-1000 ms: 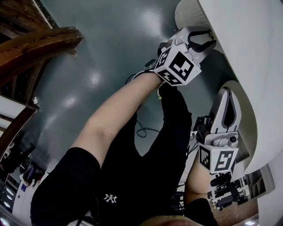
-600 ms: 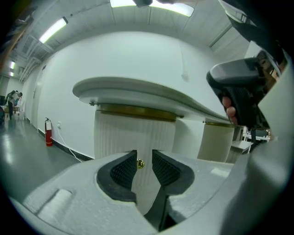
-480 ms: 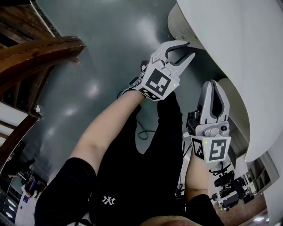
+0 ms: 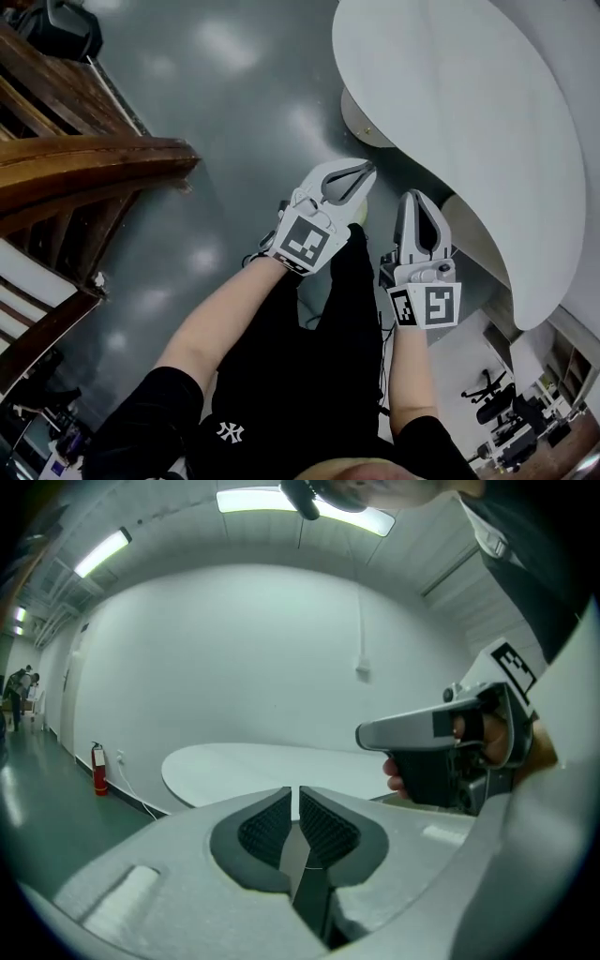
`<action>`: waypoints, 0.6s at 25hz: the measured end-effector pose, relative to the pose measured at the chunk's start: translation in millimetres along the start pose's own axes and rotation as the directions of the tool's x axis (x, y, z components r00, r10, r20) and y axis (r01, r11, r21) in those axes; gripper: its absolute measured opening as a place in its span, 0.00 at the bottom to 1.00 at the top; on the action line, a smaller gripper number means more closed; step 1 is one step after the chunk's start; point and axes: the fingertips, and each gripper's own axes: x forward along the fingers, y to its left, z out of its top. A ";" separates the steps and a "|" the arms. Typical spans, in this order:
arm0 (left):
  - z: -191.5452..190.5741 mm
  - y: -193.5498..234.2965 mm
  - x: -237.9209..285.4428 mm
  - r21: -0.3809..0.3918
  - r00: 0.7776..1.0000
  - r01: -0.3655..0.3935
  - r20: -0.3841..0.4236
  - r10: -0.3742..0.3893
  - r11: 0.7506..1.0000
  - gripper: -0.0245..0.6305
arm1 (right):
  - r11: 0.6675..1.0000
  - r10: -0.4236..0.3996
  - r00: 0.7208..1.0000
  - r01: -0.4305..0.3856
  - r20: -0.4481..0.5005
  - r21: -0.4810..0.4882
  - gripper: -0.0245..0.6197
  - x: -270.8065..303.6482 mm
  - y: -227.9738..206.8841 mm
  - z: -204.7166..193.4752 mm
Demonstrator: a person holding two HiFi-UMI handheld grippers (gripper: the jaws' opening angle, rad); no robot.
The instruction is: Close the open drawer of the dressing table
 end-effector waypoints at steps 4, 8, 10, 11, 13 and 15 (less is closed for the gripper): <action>47.1 -16.5 -30.0 -0.011 1.000 0.009 0.014 -0.009 1.000 0.05 | 1.000 0.001 1.000 -0.001 0.010 0.006 0.06 -15.5 21.1 31.7; 93.7 -29.6 -52.6 -0.028 0.999 0.005 0.034 -0.004 1.000 0.05 | 1.000 0.000 1.000 -0.001 0.021 0.018 0.06 -28.6 35.9 60.5; 115.6 -37.8 -61.2 -0.024 0.999 0.008 0.043 -0.007 1.000 0.05 | 1.000 -0.004 1.000 0.004 0.031 0.021 0.06 -36.3 41.5 76.3; 125.3 -41.3 -65.8 -0.022 0.999 0.009 0.047 -0.008 1.000 0.05 | 1.000 -0.006 0.999 0.005 0.036 0.022 0.06 -39.8 45.2 84.0; 142.6 -46.9 -74.9 -0.016 0.998 0.012 0.055 -0.011 1.000 0.05 | 1.000 -0.008 0.999 0.008 0.047 0.018 0.06 -46.0 53.0 99.2; 159.5 -52.0 -83.6 -0.007 0.998 0.019 0.066 -0.018 1.000 0.05 | 1.000 -0.009 0.998 0.008 0.060 0.010 0.06 -51.0 60.4 113.9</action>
